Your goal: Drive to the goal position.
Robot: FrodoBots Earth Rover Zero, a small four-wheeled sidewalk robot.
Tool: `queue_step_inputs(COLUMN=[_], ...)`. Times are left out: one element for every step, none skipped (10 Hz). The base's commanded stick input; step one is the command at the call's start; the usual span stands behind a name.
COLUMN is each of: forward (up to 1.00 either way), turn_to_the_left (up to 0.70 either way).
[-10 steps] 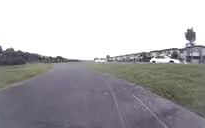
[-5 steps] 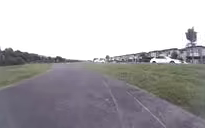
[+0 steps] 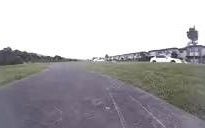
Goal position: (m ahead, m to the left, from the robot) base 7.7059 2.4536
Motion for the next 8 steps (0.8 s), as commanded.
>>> queue_step_inputs(forward=[0.70,0.70,0.70,0.70,0.70,0.70,0.70,0.70], turn_to_the_left=[0.25,0.32,0.35,0.35,0.35,0.14,0.00,0.00])
